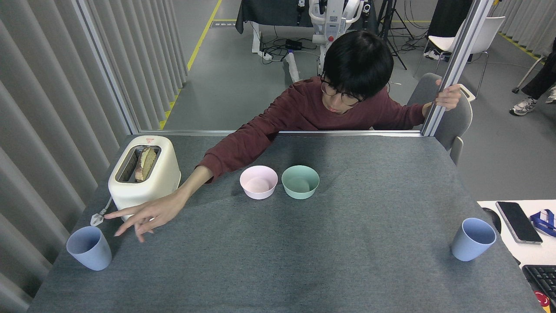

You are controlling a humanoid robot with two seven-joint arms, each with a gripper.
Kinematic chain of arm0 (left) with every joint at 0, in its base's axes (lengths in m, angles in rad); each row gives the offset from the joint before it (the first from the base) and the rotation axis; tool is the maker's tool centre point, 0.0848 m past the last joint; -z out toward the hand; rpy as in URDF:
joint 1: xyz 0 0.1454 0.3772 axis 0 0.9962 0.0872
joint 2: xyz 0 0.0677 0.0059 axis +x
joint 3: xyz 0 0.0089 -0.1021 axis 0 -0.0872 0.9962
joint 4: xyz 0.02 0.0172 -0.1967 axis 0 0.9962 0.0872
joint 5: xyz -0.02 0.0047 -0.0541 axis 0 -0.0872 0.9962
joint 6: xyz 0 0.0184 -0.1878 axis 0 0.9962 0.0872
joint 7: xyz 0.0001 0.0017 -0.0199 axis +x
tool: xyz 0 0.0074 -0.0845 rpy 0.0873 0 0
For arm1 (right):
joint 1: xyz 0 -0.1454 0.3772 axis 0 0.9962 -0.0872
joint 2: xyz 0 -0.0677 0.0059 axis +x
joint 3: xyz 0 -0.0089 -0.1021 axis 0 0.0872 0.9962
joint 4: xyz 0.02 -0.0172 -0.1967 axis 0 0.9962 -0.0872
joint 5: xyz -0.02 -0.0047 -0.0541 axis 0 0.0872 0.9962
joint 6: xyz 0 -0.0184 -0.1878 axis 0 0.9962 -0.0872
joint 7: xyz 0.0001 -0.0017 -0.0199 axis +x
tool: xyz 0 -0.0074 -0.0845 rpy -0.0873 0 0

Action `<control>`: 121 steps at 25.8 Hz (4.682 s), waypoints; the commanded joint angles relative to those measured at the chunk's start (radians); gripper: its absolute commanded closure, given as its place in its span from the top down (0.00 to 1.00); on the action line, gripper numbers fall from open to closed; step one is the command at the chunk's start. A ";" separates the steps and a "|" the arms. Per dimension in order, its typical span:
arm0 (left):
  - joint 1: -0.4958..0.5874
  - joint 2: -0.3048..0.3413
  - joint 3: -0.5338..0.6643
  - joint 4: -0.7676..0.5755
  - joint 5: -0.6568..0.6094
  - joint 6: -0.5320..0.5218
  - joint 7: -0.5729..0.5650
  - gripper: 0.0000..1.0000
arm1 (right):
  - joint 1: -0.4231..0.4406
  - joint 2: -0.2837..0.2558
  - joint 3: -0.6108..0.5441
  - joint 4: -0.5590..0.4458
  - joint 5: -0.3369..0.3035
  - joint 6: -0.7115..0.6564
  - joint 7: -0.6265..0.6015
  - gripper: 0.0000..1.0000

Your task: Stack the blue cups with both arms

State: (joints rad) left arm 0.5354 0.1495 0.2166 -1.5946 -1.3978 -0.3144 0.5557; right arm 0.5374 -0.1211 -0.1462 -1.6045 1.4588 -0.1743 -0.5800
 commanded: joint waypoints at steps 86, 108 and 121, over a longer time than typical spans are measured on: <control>-0.695 0.002 -0.595 0.410 -0.102 0.179 -0.079 0.73 | -0.004 0.003 -0.004 -0.009 0.083 0.015 0.000 1.00; -0.623 -0.057 -0.872 0.412 -0.224 0.132 -0.074 1.00 | -0.011 0.000 -0.007 -0.008 0.081 0.022 0.000 1.00; -0.586 -0.053 -0.862 0.415 -0.224 0.132 -0.042 1.00 | -0.010 0.000 -0.009 -0.009 0.080 0.022 -0.001 1.00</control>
State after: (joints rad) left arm -0.0587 0.0948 -0.6494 -1.1823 -1.6215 -0.1834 0.5054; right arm 0.5275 -0.1212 -0.1548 -1.6135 1.5391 -0.1518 -0.5805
